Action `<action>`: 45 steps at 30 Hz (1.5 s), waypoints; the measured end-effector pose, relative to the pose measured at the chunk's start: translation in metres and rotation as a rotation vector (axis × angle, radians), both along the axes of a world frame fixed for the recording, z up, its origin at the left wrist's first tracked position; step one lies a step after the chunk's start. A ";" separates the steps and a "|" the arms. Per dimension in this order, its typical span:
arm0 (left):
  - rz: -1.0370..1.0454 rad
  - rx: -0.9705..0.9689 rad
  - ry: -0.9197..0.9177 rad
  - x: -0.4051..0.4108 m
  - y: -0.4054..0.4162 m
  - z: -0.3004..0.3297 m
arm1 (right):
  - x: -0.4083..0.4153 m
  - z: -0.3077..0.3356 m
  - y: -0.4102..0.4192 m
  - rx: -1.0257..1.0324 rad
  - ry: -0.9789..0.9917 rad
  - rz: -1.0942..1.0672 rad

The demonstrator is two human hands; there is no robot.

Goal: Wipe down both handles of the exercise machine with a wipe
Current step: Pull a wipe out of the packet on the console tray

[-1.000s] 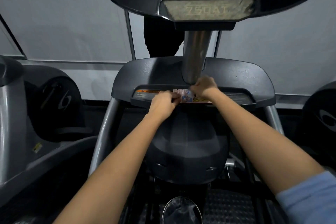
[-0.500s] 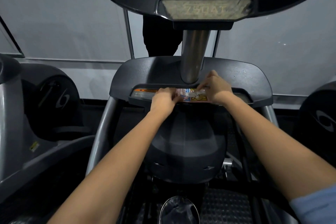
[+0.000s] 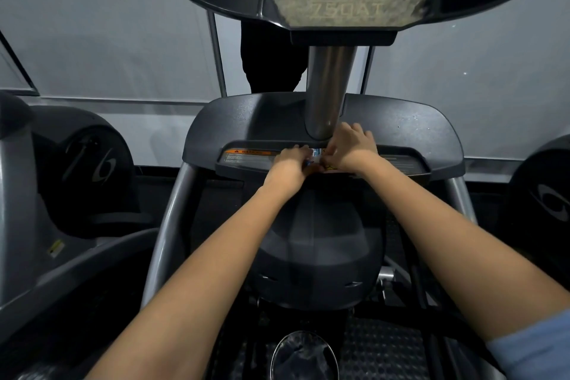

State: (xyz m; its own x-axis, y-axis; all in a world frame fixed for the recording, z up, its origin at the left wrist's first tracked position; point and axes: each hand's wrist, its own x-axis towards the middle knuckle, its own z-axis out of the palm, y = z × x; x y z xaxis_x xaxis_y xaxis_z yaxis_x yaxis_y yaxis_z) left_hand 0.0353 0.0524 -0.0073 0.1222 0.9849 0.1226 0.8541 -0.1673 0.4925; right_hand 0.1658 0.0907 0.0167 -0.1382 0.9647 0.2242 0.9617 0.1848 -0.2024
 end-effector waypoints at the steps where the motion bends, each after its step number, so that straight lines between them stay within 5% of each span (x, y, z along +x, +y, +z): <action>1: 0.006 -0.003 0.000 0.000 0.001 0.000 | -0.002 0.000 0.000 0.008 -0.006 -0.017; 9: 0.005 0.004 0.034 0.001 0.005 -0.001 | -0.013 -0.001 -0.001 -0.004 -0.152 0.006; 17: 0.033 -0.033 0.016 0.002 0.009 0.001 | -0.006 0.003 -0.007 0.051 -0.066 0.102; 23: 0.066 -0.068 -0.035 0.002 0.013 0.000 | 0.002 0.013 -0.008 0.018 0.198 0.100; 27: 0.053 -0.076 -0.023 0.003 0.014 0.001 | 0.006 0.034 0.001 0.035 0.701 0.011; 29: 0.049 -0.071 -0.011 0.004 0.013 0.000 | 0.009 0.050 -0.007 0.096 0.767 0.065; 35: 0.002 0.157 -0.203 0.007 -0.003 -0.006 | 0.027 0.055 -0.011 0.107 0.681 -0.035; 37: -0.052 0.289 -0.219 0.010 -0.008 -0.005 | 0.033 0.044 -0.011 0.003 0.485 -0.143; 40: -0.161 0.388 -0.002 0.017 -0.008 -0.001 | 0.037 0.022 -0.018 -0.040 0.185 -0.126; 45: -0.197 0.248 0.340 0.019 0.000 -0.007 | 0.038 0.004 -0.020 -0.087 0.127 -0.095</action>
State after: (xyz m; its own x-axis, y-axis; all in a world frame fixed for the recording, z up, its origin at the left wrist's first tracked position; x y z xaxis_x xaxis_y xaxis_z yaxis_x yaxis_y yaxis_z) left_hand 0.0541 0.0523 -0.0143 0.3781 0.8848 0.2724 0.9003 -0.4200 0.1144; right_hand 0.2035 0.0705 0.0202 -0.0210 0.9887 0.1487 0.9398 0.0702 -0.3344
